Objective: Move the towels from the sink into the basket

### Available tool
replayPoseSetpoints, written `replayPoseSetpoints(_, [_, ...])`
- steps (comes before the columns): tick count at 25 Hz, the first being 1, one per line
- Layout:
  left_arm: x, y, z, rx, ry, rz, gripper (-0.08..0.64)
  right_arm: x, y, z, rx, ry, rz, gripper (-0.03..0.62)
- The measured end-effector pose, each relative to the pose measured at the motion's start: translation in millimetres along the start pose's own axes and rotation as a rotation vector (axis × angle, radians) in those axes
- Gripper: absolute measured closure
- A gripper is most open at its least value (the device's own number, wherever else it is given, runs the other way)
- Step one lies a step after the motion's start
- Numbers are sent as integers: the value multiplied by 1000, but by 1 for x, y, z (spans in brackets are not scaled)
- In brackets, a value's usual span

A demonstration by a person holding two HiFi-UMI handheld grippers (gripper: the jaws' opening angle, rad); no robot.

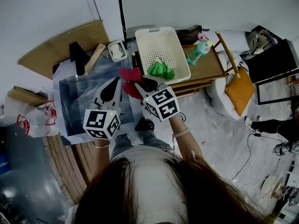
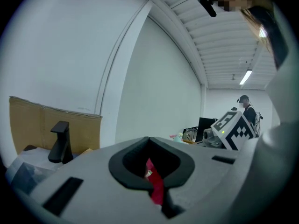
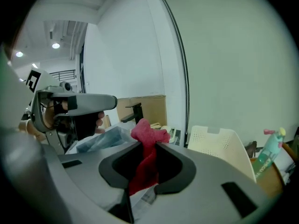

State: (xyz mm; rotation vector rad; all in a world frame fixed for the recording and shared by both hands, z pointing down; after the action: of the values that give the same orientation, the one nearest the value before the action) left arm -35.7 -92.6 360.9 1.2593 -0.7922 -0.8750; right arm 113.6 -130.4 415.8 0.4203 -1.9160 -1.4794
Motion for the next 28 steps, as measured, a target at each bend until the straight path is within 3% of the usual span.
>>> replayPoseSetpoints(17, [53,5,-59,11,62,8,555,-54,-9,-80,-73,49,-22,489])
replayPoseSetpoints(28, [79,10,-76,14,76,30,555,-34,10,-140,-185,74,74,489])
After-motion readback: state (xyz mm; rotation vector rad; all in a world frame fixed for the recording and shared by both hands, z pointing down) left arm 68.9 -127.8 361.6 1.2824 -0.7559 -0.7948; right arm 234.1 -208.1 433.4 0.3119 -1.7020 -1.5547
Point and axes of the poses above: the fingertips, and each gripper's own axes: x forward along the fingers, z to its left, y out of its underside, the point moved 8 cm from there along -x, backward along the fingers, and after that the axes turned 9 degrees about -z, right-handed, at the moved point
